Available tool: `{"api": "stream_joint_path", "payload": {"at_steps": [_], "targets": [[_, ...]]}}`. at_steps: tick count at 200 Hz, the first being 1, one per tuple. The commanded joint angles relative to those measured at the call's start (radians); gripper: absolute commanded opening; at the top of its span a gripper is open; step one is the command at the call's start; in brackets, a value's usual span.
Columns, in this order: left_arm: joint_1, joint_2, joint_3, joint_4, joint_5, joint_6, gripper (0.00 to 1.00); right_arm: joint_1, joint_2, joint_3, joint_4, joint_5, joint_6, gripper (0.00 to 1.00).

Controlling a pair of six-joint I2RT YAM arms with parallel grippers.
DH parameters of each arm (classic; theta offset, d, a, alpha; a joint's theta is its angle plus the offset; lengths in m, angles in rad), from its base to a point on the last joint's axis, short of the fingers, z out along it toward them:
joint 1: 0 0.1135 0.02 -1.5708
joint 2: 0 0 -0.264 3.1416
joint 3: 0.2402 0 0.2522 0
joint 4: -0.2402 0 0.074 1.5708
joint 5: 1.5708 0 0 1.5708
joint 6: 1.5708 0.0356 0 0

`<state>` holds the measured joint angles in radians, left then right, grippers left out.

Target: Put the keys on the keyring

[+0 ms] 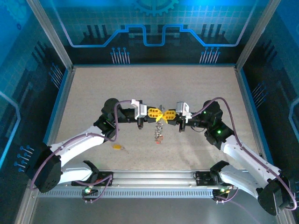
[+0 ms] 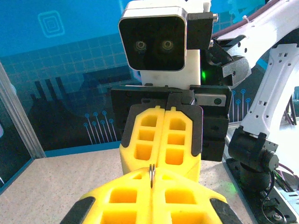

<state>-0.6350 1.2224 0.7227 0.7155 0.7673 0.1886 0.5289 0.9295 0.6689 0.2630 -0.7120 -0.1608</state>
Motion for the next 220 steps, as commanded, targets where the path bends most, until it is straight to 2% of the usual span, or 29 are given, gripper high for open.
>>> {"api": "stream_joint_path", "payload": {"at_steps": [1,21,46,64,83,134,153,163,204,220], "targets": [[-0.018,0.006,-0.008,0.016,0.019,0.007,0.06,0.01,0.003,0.044,0.036,-0.031,-0.018,0.0],[-0.018,-0.011,-0.007,-0.017,0.008,0.02,0.16,0.01,0.0,0.056,-0.038,-0.014,-0.057,0.0],[-0.019,-0.055,0.015,-0.207,0.0,0.13,0.16,0.01,-0.006,0.062,-0.101,0.014,-0.088,0.0],[-0.018,-0.077,0.045,-0.37,-0.01,0.215,0.12,0.009,-0.008,0.061,-0.111,0.009,-0.088,0.0],[-0.018,-0.083,0.06,-0.44,-0.012,0.255,0.02,0.009,-0.005,0.058,-0.108,0.008,-0.088,0.0],[-0.018,-0.074,0.068,-0.431,-0.026,0.258,0.0,0.009,-0.008,0.068,-0.155,0.005,-0.119,0.0],[-0.018,-0.077,0.067,-0.438,-0.038,0.267,0.05,0.002,-0.02,0.069,-0.166,0.0,-0.118,0.0],[-0.018,-0.078,0.066,-0.445,-0.037,0.272,0.0,-0.003,-0.02,0.071,-0.172,-0.004,-0.115,0.0],[-0.018,-0.079,0.069,-0.454,-0.036,0.279,0.0,-0.006,-0.016,0.08,-0.19,-0.012,-0.126,0.0],[-0.018,-0.078,0.059,-0.393,-0.036,0.244,0.0,-0.017,-0.016,0.069,-0.144,-0.038,-0.081,0.0]]}}
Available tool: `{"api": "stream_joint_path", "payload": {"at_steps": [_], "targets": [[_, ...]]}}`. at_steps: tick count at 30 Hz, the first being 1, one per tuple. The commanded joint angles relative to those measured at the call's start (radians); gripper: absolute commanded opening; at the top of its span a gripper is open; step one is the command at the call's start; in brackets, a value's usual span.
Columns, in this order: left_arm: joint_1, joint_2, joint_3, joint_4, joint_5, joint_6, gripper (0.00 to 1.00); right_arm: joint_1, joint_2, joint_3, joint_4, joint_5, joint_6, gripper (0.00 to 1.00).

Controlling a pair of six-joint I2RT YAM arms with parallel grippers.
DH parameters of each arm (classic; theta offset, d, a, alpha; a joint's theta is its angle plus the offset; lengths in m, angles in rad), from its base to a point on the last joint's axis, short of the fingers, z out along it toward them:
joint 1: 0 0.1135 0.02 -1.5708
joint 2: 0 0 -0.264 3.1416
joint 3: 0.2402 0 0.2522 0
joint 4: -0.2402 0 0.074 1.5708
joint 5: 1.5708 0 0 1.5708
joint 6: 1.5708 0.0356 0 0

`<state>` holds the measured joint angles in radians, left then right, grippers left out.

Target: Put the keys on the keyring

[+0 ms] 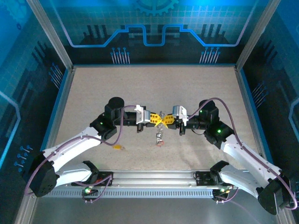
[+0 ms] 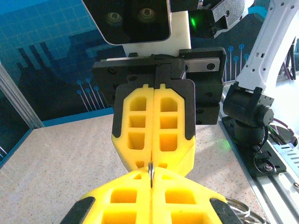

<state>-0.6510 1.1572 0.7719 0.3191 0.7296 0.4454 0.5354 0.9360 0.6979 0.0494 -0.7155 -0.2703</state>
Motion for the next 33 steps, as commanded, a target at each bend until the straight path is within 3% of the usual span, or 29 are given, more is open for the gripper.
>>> {"api": "stream_joint_path", "payload": {"at_steps": [1,4,9,12,20,26,29,33], "targets": [[-0.002,-0.012,0.008,0.011,0.003,-0.017,0.0,-0.025,-0.022,0.039,0.075,-0.039,0.034,0.0],[-0.002,0.015,-0.016,0.204,0.029,-0.151,0.0,-0.054,-0.009,0.02,0.188,-0.133,0.12,0.17],[-0.002,0.081,-0.036,0.519,0.047,-0.361,0.0,-0.048,-0.001,0.02,0.26,-0.149,0.147,0.17],[-0.002,0.106,-0.038,0.61,0.043,-0.414,0.0,-0.042,0.013,0.026,0.256,-0.14,0.146,0.16],[-0.008,0.138,-0.032,0.618,0.073,-0.445,0.0,-0.038,0.02,0.03,0.288,-0.136,0.154,0.14],[-0.01,0.141,-0.031,0.569,0.083,-0.413,0.0,-0.035,0.014,0.04,0.266,-0.135,0.13,0.0],[-0.012,0.132,-0.03,0.519,0.084,-0.382,0.0,-0.036,0.014,0.059,0.226,-0.12,0.108,0.0],[-0.011,0.093,-0.036,0.431,0.06,-0.313,0.17,-0.035,0.001,0.069,0.13,-0.067,0.076,0.0]]}}
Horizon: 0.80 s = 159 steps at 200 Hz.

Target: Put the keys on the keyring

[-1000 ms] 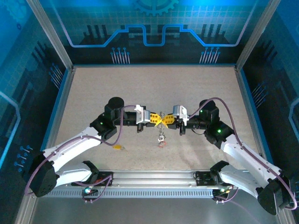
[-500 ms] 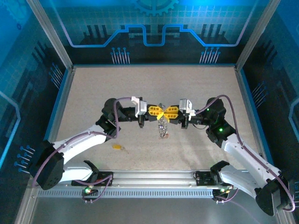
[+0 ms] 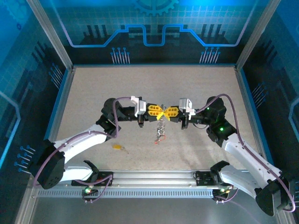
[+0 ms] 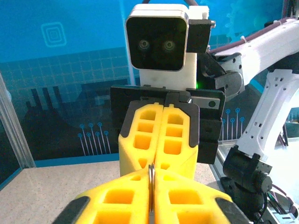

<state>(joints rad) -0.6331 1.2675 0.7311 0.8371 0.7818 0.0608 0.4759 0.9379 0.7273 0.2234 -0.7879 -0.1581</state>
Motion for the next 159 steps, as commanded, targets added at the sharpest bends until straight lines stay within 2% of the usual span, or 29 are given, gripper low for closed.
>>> {"api": "stream_joint_path", "payload": {"at_steps": [1,45,68,101,136,153,159], "targets": [[-0.03,-0.031,0.004,-0.116,0.0,0.095,0.18,0.023,-0.005,0.04,-0.057,0.011,-0.044,0.0],[-0.03,-0.077,0.035,-0.338,-0.006,0.229,0.17,0.023,-0.023,0.035,-0.087,0.018,-0.058,0.0],[-0.029,-0.086,0.032,-0.353,-0.021,0.25,0.16,0.023,-0.03,0.013,-0.053,0.029,-0.043,0.0],[-0.03,-0.095,0.041,-0.393,-0.036,0.288,0.0,0.024,-0.036,0.011,-0.069,0.026,-0.052,0.0],[-0.029,-0.093,0.056,-0.414,-0.056,0.301,0.0,0.024,-0.043,0.016,-0.095,-0.012,-0.072,0.0],[-0.03,-0.087,0.048,-0.351,-0.051,0.258,0.0,0.023,-0.033,0.01,-0.063,-0.048,-0.043,0.0],[-0.028,-0.082,0.044,-0.313,-0.047,0.236,0.0,0.024,-0.027,0.008,-0.048,-0.059,-0.029,0.06]]}}
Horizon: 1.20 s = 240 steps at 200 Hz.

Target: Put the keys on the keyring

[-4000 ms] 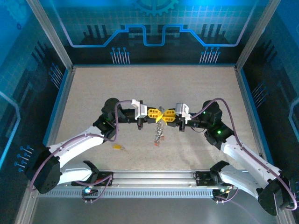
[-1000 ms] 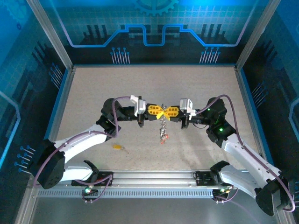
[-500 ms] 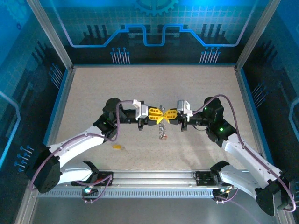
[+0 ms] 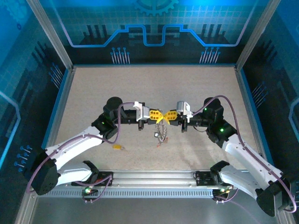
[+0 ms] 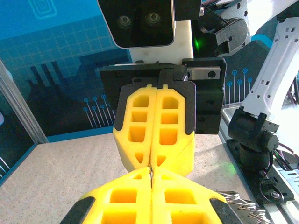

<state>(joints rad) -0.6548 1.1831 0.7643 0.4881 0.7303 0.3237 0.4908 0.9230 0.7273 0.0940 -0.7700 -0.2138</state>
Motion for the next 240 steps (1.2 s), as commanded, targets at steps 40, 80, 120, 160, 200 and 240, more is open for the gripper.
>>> {"api": "stream_joint_path", "payload": {"at_steps": [40,80,120,160,200,240], "targets": [[-0.008,0.027,0.006,0.209,0.025,-0.136,0.0,0.009,0.015,-0.017,0.198,-0.116,0.104,0.16],[-0.007,0.049,0.008,0.276,0.054,-0.182,0.0,0.009,0.039,0.001,0.248,-0.147,0.133,0.17],[-0.008,0.072,0.01,0.328,0.079,-0.215,0.0,0.02,0.06,0.039,0.214,-0.198,0.101,0.07],[-0.009,0.089,0.013,0.34,0.082,-0.238,0.18,0.035,0.06,0.06,0.141,-0.139,0.054,0.0],[-0.009,-0.021,-0.035,0.202,-0.023,-0.131,0.55,0.04,-0.015,0.0,0.061,0.026,-0.043,0.0],[-0.006,-0.189,-0.042,-0.146,-0.182,-0.008,0.98,0.094,-0.125,-0.065,-0.006,0.128,-0.251,0.0]]}}
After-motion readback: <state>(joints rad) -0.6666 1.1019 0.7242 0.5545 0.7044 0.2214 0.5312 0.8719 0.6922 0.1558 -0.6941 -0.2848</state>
